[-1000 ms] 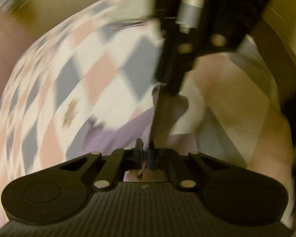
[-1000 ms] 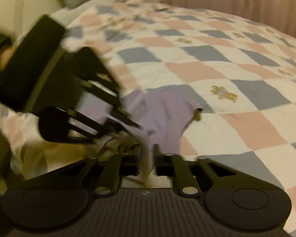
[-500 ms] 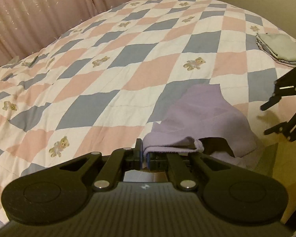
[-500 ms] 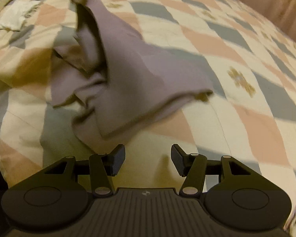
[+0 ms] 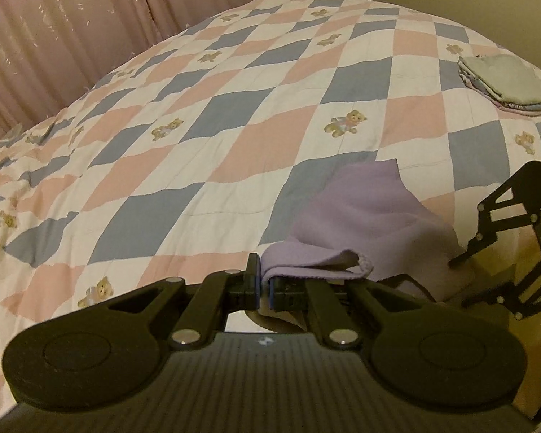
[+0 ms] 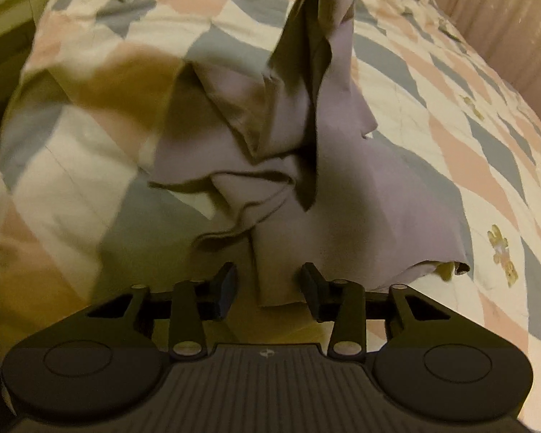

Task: Fold clothes
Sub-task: 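Raise the tank top with both grippers to shake it out and unfold it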

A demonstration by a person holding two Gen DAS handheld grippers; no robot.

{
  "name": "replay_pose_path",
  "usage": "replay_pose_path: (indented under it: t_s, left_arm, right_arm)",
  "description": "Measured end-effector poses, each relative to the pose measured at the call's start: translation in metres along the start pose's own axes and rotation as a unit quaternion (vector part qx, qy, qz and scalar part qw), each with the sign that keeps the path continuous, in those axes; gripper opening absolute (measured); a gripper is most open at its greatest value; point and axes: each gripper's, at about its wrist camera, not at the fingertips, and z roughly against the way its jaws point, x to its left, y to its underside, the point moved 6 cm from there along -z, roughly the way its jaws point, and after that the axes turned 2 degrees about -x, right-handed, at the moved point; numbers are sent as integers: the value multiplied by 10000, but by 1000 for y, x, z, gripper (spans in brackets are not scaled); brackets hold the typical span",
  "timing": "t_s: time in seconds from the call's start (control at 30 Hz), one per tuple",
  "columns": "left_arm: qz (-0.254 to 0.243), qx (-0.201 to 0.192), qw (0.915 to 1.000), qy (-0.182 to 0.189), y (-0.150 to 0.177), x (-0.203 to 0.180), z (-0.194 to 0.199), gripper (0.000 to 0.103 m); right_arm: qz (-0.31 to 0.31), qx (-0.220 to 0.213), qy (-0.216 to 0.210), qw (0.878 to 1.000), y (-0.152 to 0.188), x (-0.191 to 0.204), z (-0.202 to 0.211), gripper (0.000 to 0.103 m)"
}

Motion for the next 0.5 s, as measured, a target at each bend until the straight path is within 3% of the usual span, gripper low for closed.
replay_pose_path:
  t_s: [0.03, 0.07, 0.1, 0.13, 0.3, 0.5]
  left_arm:
    - [-4, 5, 10000, -5, 1, 0, -1, 4]
    - [-5, 17, 10000, -13, 3, 1, -2, 4]
    - [2, 37, 10000, -23, 4, 1, -3, 4]
    - [33, 52, 10000, -35, 6, 2, -2, 4]
    - [212, -28, 9997, -114, 9, 4, 17, 3]
    - [348, -656, 9969, -260, -17, 6, 66, 2]
  right_arm:
    - [29, -7, 42, 10000, 1, -1, -2, 32]
    - [58, -15, 83, 9999, 2, -1, -4, 22]
    - [87, -22, 124, 9999, 3, -2, -6, 6]
    - [33, -50, 129, 9999, 2, -4, -4, 1]
    - [-531, -413, 549, 9962, -8, -31, 41, 0]
    - [-940, -874, 1473, 9807, -19, -80, 119, 0]
